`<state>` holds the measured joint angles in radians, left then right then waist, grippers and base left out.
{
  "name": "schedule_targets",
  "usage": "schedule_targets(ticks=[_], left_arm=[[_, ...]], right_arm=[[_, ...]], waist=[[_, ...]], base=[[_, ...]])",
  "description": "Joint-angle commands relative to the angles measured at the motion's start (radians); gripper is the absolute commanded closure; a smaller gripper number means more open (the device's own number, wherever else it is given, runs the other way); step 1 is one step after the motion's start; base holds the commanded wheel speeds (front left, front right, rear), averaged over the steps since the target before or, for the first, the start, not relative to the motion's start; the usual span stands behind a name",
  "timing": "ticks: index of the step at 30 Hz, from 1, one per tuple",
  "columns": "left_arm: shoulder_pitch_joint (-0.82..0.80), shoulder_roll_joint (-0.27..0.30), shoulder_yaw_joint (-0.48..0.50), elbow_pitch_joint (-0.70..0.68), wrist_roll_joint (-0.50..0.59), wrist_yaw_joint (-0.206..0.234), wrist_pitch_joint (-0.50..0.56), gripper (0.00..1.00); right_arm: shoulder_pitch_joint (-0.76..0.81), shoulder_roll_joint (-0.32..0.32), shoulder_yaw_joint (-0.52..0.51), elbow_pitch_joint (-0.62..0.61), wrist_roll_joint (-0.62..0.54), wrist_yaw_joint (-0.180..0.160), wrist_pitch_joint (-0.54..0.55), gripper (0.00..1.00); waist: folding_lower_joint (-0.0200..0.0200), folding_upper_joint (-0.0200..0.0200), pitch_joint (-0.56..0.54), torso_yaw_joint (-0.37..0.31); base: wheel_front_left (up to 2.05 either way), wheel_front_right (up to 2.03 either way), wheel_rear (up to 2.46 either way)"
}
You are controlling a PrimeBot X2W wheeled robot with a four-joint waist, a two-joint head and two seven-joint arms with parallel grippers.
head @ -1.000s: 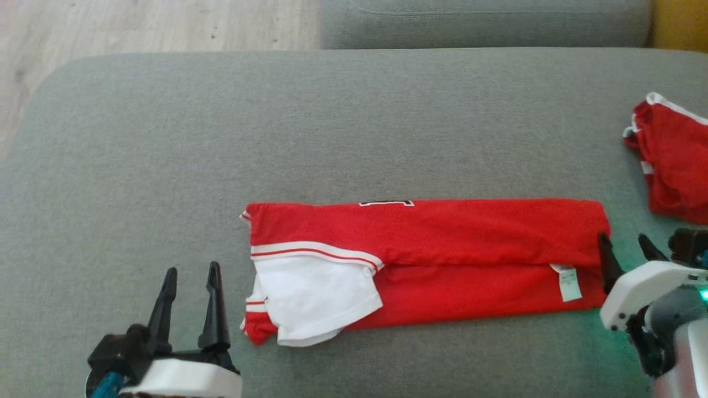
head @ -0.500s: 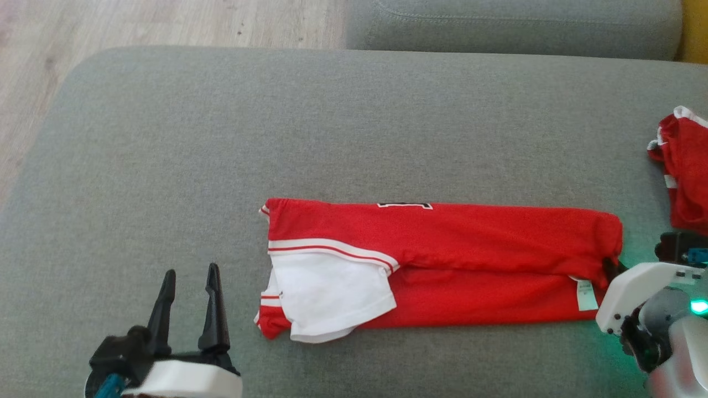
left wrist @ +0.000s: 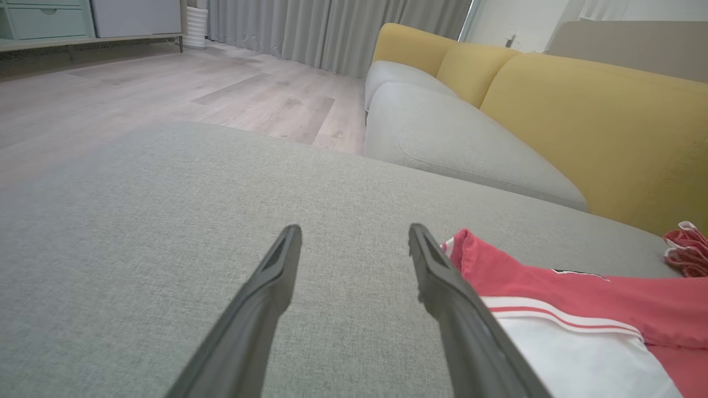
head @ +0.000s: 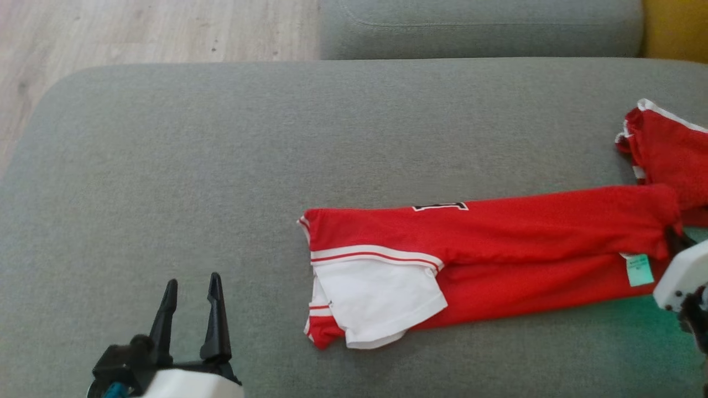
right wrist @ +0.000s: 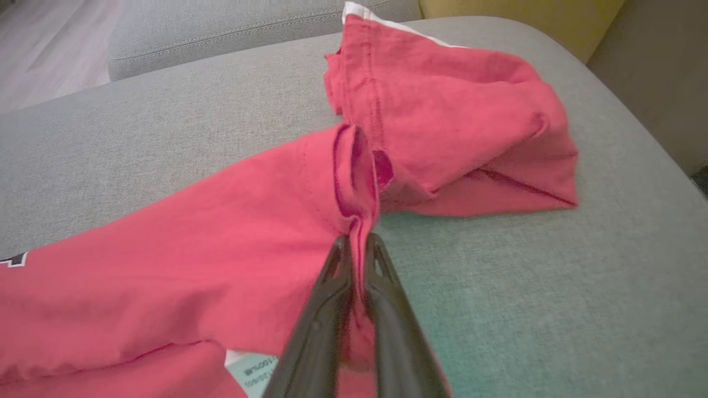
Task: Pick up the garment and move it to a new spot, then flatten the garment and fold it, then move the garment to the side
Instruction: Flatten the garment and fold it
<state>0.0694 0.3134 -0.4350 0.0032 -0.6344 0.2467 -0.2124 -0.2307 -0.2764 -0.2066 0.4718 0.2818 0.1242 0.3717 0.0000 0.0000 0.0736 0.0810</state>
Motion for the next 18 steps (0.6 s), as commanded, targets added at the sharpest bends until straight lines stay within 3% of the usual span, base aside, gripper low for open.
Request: schedule_targets(ticks=[1, 8, 18], left_arm=[[-0.026, 0.007, 0.032, -0.025, -0.001, 0.004, -0.011, 0.0], [-0.039, -0.002, 0.023, -0.014, -0.002, -0.002, -0.014, 0.0], [-0.051, -0.001, 0.026, 0.002, -0.006, -0.008, -0.019, 0.0]], right_arm=[[0.0, -0.031, 0.001, -0.051, 0.007, 0.007, 0.007, 1.0], [0.036, 0.028, -0.007, -0.177, 0.035, 0.007, 0.051, 1.0], [0.122, 0.127, 0.168, -0.494, 0.195, 0.007, 0.145, 1.0]], waist=[[0.0, 0.0, 0.001, -0.011], [0.0, 0.0, 0.004, -0.033], [0.0, 0.0, -0.02, -0.013]], base=[[0.0, 0.0, 0.0], [0.0, 0.0, 0.0], [0.0, 0.0, 0.0]])
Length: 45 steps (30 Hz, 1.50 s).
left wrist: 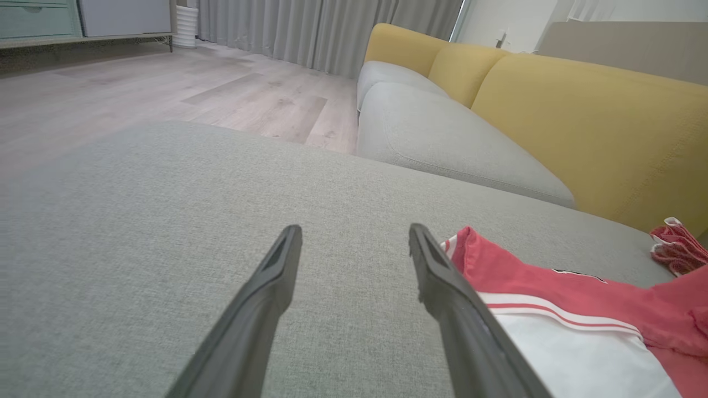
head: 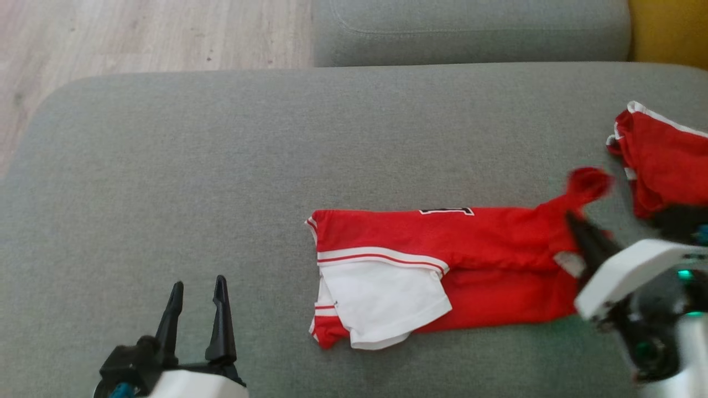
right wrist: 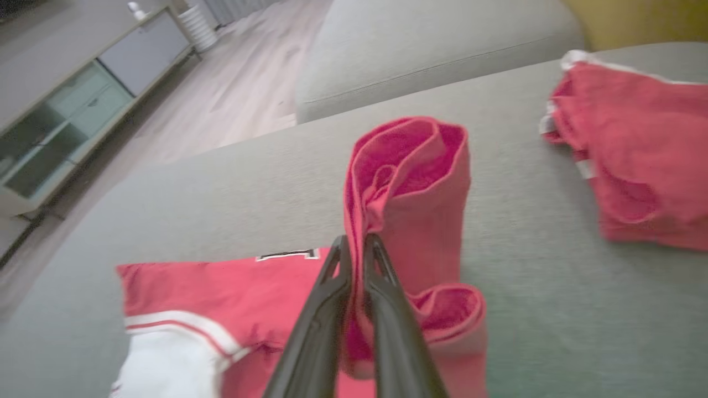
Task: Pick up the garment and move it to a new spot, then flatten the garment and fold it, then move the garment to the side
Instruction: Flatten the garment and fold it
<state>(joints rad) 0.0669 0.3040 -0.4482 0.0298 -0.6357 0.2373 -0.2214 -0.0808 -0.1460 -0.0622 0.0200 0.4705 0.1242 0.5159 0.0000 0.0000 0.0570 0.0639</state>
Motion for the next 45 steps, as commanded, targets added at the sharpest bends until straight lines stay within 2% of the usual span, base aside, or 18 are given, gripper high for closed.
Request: schedule_targets(ticks=[1, 5, 10, 17, 27, 28, 29, 30, 35, 38, 42, 45], left_arm=[[-0.049, 0.008, 0.039, -0.025, -0.006, 0.001, -0.01, 0.0], [-0.053, 0.007, 0.038, -0.027, -0.007, 0.002, -0.01, 0.0], [-0.061, 0.004, 0.037, -0.024, -0.009, -0.003, -0.012, 0.0], [-0.09, -0.007, 0.025, -0.013, -0.004, -0.012, -0.014, 0.0], [-0.104, -0.02, 0.016, 0.004, -0.003, -0.019, -0.019, 0.0], [-0.105, -0.02, 0.016, 0.006, -0.003, -0.019, -0.019, 0.0], [-0.105, -0.021, 0.016, 0.008, -0.003, -0.019, -0.02, 0.0], [-0.105, -0.022, 0.017, 0.009, -0.004, -0.019, -0.02, 0.0], [-0.102, -0.024, 0.015, 0.016, -0.004, -0.02, -0.023, 0.0], [-0.102, -0.026, 0.006, 0.018, -0.001, -0.024, -0.023, 0.0], [-0.103, -0.029, -0.008, 0.02, 0.003, -0.026, -0.019, 0.0], [-0.104, -0.031, -0.017, 0.023, 0.007, -0.025, -0.017, 0.0]], right_arm=[[-0.02, 0.006, 0.045, -0.067, 0.017, 0.007, 0.01, 1.0], [-0.001, 0.044, 0.142, -0.128, 0.064, 0.007, 0.03, 1.0], [-0.019, 0.08, 0.271, -0.107, 0.11, 0.007, 0.013, 1.0], [-0.104, 0.095, 0.476, 0.035, 0.195, 0.007, -0.077, 1.0], [-0.211, 0.096, 0.589, 0.24, 0.279, 0.007, -0.191, 1.0], [-0.22, 0.096, 0.598, 0.258, 0.286, 0.007, -0.204, 0.84], [-0.228, 0.096, 0.608, 0.273, 0.294, 0.007, -0.216, 0.61], [-0.236, 0.096, 0.622, 0.283, 0.304, 0.007, -0.228, 0.0], [-0.266, 0.096, 0.661, 0.301, 0.354, 0.007, -0.287, 0.0], [-0.28, 0.096, 0.648, 0.297, 0.353, 0.007, -0.324, 0.0], [-0.292, 0.096, 0.572, 0.295, 0.285, 0.007, -0.38, 0.0], [-0.287, 0.088, 0.49, 0.288, 0.182, 0.007, -0.427, 0.0]], waist=[[0.0, 0.0, -0.006, 0.009], [0.0, 0.0, -0.008, 0.028], [0.0, 0.0, 0.003, 0.06], [0.0, 0.0, 0.028, 0.125], [0.0, 0.0, 0.038, 0.17], [0.0, 0.0, 0.038, 0.171], [0.0, 0.0, 0.038, 0.172], [0.0, 0.0, 0.037, 0.172], [0.0, 0.0, 0.029, 0.155], [0.0, 0.0, 0.021, 0.141], [0.0, 0.0, 0.011, 0.121], [0.0, 0.0, 0.003, 0.109]], base=[[0.0, 0.0, 0.0], [0.0, 0.0, 0.0], [0.0, 0.0, 0.0], [0.0, 0.0, 0.0], [0.0, 0.0, 0.0], [0.0, 0.0, 0.0], [0.0, 0.0, 0.0], [0.0, 0.0, 0.0], [0.0, 0.0, 0.0], [0.0, 0.0, 0.0], [0.0, 0.0, 0.0], [0.0, 0.0, 0.0]])
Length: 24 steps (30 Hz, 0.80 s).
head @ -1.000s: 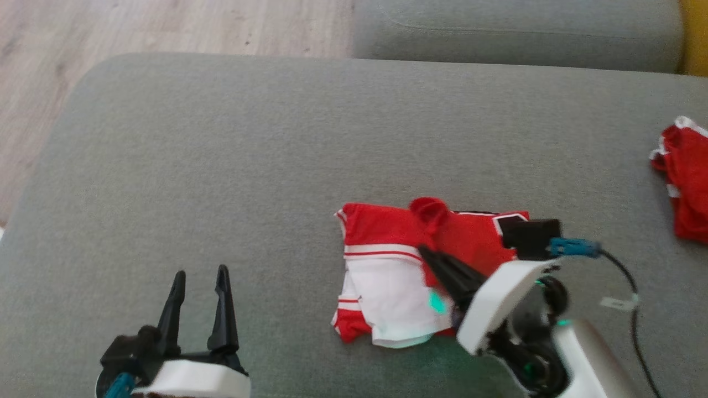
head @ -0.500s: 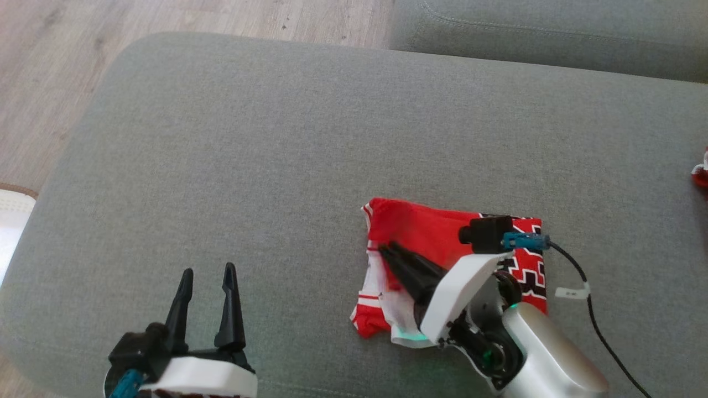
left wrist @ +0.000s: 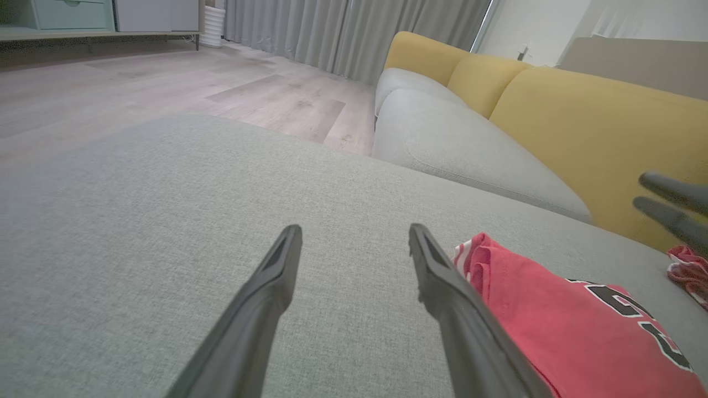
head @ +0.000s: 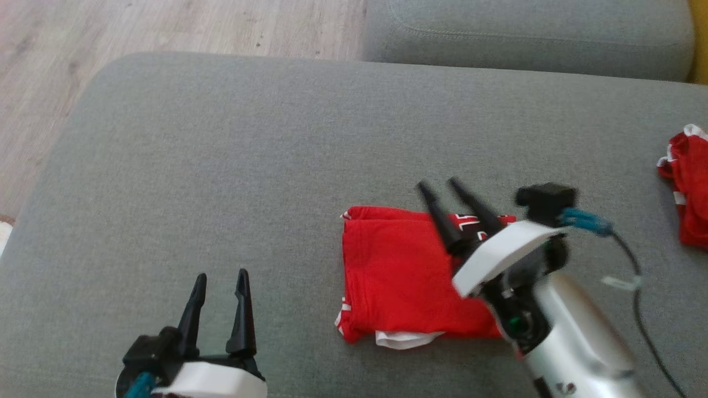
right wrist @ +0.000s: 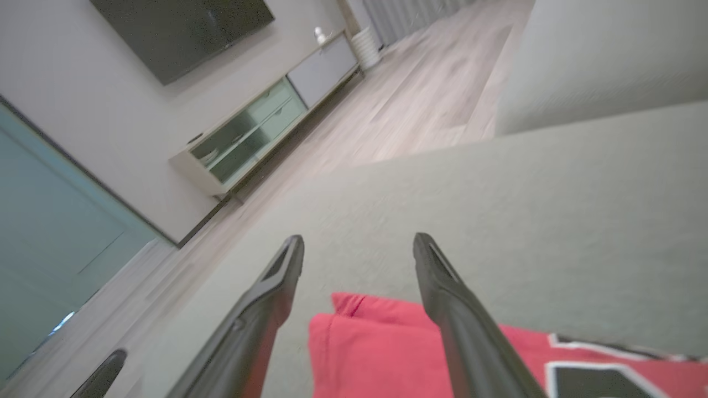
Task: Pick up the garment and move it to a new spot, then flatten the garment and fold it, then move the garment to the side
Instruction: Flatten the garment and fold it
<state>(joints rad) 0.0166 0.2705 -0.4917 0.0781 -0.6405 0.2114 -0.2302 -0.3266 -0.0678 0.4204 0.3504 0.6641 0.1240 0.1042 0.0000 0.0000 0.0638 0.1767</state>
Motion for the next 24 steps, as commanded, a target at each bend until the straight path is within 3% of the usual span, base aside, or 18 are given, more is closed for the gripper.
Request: schedule_targets(ticks=[1, 10, 17, 24], left_arm=[[-0.055, 0.003, 0.023, -0.024, 0.014, -0.001, -0.007, 0.0], [-0.074, 0.0, 0.011, 0.01, 0.02, -0.004, -0.003, 0.0], [-0.049, -0.001, 0.012, 0.041, 0.025, -0.007, -0.015, 0.0], [-0.023, 0.002, 0.027, 0.054, 0.031, -0.009, -0.024, 0.0]], right_arm=[[-0.035, 0.005, -0.023, -0.049, -0.047, 0.007, -0.033, 0.0], [0.123, -0.01, -0.253, -0.139, -0.338, 0.007, -0.144, 0.0], [0.26, 0.012, -0.365, -0.2, -0.435, 0.007, -0.177, 0.0], [0.323, 0.017, -0.386, -0.23, -0.48, 0.007, -0.192, 0.0]], waist=[[0.0, 0.0, -0.007, -0.007], [0.0, 0.0, -0.053, -0.048], [0.0, 0.0, -0.081, -0.077], [0.0, 0.0, -0.096, -0.089]], base=[[0.0, 0.0, 0.0], [0.0, 0.0, 0.0], [0.0, 0.0, 0.0], [0.0, 0.0, 0.0]])
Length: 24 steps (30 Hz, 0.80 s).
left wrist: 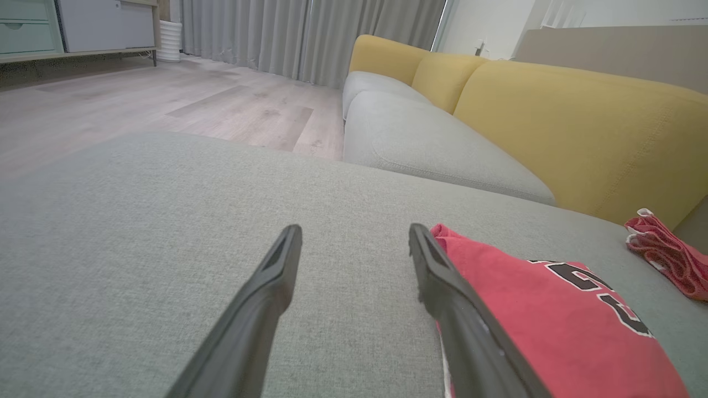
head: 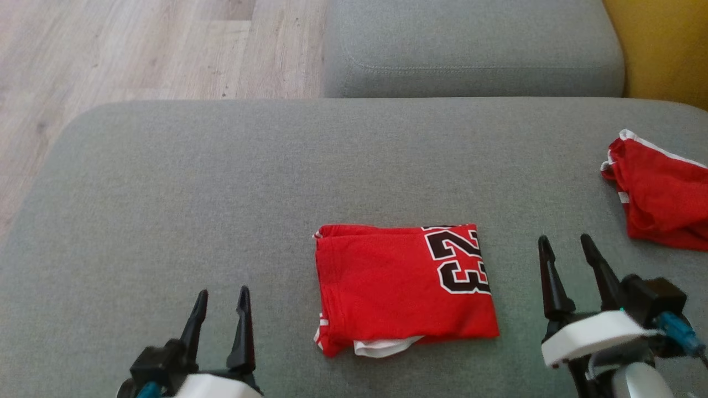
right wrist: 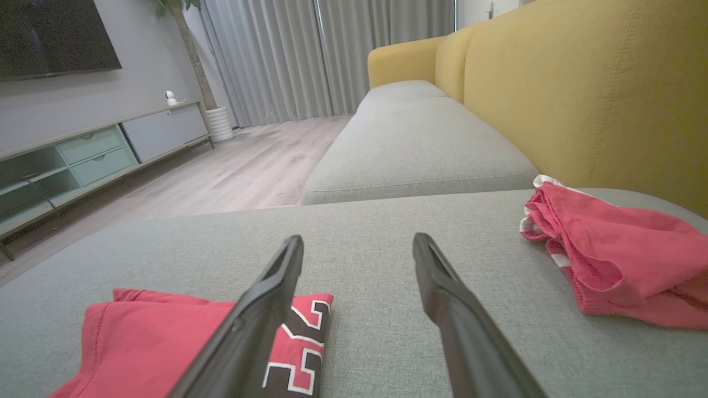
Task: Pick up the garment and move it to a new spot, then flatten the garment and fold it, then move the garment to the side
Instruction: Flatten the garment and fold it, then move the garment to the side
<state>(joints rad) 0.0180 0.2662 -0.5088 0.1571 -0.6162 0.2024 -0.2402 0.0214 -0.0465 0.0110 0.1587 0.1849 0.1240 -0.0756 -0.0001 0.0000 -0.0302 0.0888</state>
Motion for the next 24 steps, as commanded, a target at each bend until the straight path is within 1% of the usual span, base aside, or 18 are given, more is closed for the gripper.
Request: schedule_targets(ticks=[1, 13, 24], left_arm=[[-0.019, 0.007, 0.049, -0.025, 0.007, 0.001, -0.015, 0.0], [-0.001, 0.019, 0.08, -0.021, 0.022, 0.006, -0.019, 0.0], [-0.011, 0.015, 0.081, -0.026, 0.016, 0.0, -0.02, 0.0]], right_arm=[[-0.018, -0.004, 0.026, -0.039, 0.001, 0.007, -0.016, 0.0], [0.008, -0.004, 0.042, 0.008, 0.016, 0.007, -0.05, 0.0], [-0.008, -0.004, 0.044, 0.043, 0.01, 0.007, -0.035, 0.0]], waist=[[0.0001, 0.0, -0.004, -0.002], [0.0001, 0.0, -0.013, -0.001], [0.0001, 0.0, -0.006, 0.004]], base=[[0.0, 0.0, 0.0], [0.0, 0.0, 0.0], [0.0, 0.0, 0.0]])
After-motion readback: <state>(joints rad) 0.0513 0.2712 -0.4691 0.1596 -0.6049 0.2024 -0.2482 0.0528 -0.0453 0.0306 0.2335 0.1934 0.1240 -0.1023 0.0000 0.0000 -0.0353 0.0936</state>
